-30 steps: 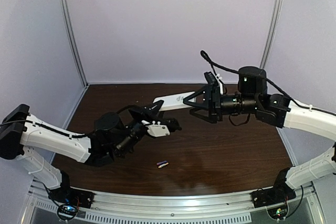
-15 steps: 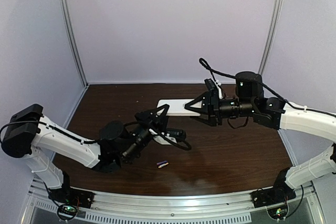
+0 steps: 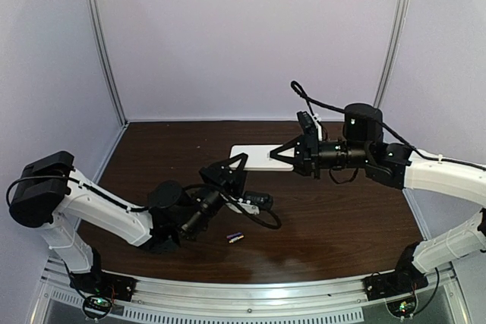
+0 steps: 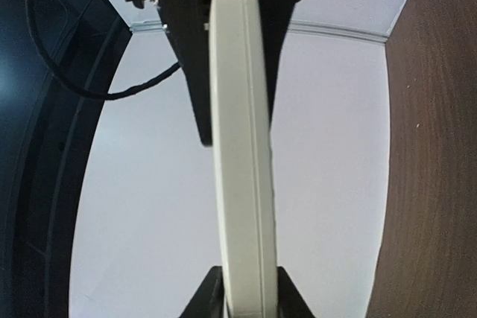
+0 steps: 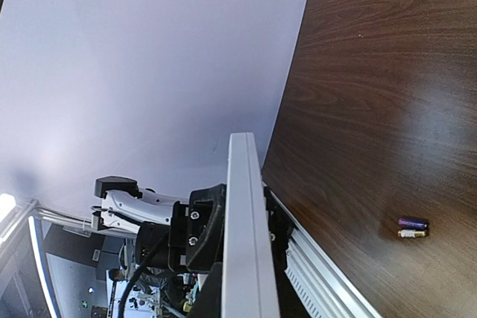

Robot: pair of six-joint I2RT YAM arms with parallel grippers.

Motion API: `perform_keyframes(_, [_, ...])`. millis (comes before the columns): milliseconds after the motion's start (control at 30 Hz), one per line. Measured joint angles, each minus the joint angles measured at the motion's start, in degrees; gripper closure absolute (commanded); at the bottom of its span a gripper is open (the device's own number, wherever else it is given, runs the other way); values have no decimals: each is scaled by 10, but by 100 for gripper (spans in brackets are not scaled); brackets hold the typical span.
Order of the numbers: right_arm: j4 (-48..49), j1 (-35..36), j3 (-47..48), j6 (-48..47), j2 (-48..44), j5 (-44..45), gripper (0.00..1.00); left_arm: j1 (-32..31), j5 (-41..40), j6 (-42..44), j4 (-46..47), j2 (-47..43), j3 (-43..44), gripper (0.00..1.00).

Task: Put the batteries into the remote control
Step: Pass from the left arm to the right, then remove the battery cover from the remote control.

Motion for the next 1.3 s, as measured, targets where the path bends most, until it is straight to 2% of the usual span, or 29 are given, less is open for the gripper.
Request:
perform_keyframes(133, [10, -3, -6, 1, -2, -6, 98, 0, 0, 14, 13, 6, -1, 38])
perform_keyframes(233, [11, -14, -11, 0, -4, -9, 100, 0, -2, 15, 17, 7, -3, 28])
perform_keyframes(400, [14, -39, -17, -7, -20, -16, 100, 0, -8, 0, 17, 5, -9, 24])
perform_keyframes(533, [13, -67, -18, -33, -42, -23, 100, 0, -11, -70, -8, -26, -23, 23])
perform_keyframes(633, [6, -90, -18, -62, -61, -25, 100, 3, -9, -174, -84, -85, -24, 23])
perform_keyframes(733, [-6, -106, -18, -94, -81, -26, 100, 23, 18, -332, -212, -159, -8, 23])
perform_keyframes(933, [2, -112, -25, -126, -91, -32, 100, 136, 177, -666, -446, -250, 84, 24])
perform_keyframes(1067, [27, -112, -52, -128, -91, -37, 100, 184, 297, -826, -525, -255, 127, 25])
perform_keyframes(1200, [48, -112, -68, -128, -91, -40, 100, 213, 419, -945, -551, -236, 134, 24])
perform_keyframes(1300, [64, -112, -70, -128, -90, -44, 100, 232, 484, -1018, -556, -209, 134, 30])
